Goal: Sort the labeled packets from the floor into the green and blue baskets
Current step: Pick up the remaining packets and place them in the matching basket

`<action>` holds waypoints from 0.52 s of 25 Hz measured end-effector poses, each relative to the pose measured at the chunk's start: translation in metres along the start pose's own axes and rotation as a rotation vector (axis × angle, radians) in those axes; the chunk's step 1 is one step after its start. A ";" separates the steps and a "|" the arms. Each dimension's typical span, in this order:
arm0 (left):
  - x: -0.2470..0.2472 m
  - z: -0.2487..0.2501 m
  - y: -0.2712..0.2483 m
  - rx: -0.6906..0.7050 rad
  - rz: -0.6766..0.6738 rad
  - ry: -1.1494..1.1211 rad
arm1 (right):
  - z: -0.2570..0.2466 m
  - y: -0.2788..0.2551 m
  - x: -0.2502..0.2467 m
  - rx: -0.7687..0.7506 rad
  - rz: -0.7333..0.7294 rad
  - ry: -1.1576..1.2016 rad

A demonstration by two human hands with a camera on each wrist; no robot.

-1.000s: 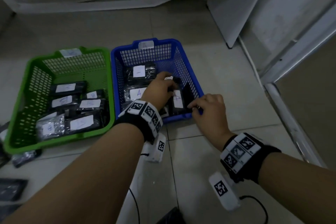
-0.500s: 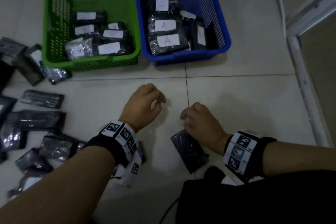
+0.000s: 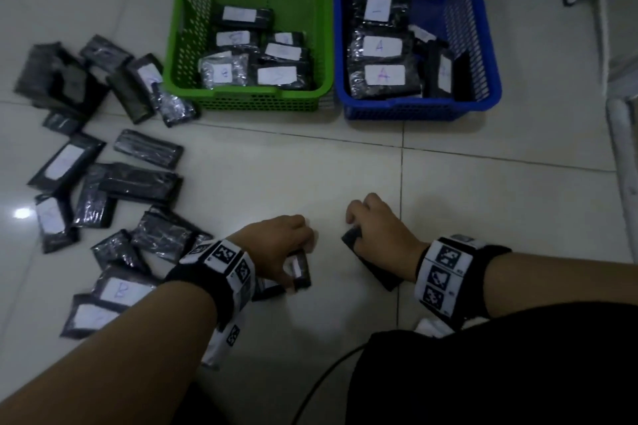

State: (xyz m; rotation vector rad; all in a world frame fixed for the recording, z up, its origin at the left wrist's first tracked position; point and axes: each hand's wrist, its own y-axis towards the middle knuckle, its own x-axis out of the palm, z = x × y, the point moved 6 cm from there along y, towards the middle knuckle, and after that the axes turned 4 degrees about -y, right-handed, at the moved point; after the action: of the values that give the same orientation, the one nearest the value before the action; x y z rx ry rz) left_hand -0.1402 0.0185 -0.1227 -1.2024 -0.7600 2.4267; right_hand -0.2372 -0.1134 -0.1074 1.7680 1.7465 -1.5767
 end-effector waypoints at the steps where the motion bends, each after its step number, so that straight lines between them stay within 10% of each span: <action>1: 0.001 -0.005 -0.002 -0.015 -0.015 -0.036 | -0.006 0.011 -0.007 -0.016 -0.003 0.048; 5: -0.014 -0.020 0.000 -0.128 0.044 -0.185 | -0.017 0.048 -0.042 0.017 0.020 0.174; 13: -0.098 -0.073 -0.022 -0.315 0.579 -0.840 | -0.041 0.091 -0.093 -0.075 0.256 0.390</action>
State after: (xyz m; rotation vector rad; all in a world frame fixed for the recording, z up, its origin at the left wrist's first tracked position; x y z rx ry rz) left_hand -0.0222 0.0096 -0.0849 -0.4583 -1.1684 3.4551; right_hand -0.1175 -0.1644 -0.0674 2.2698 1.6148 -1.1062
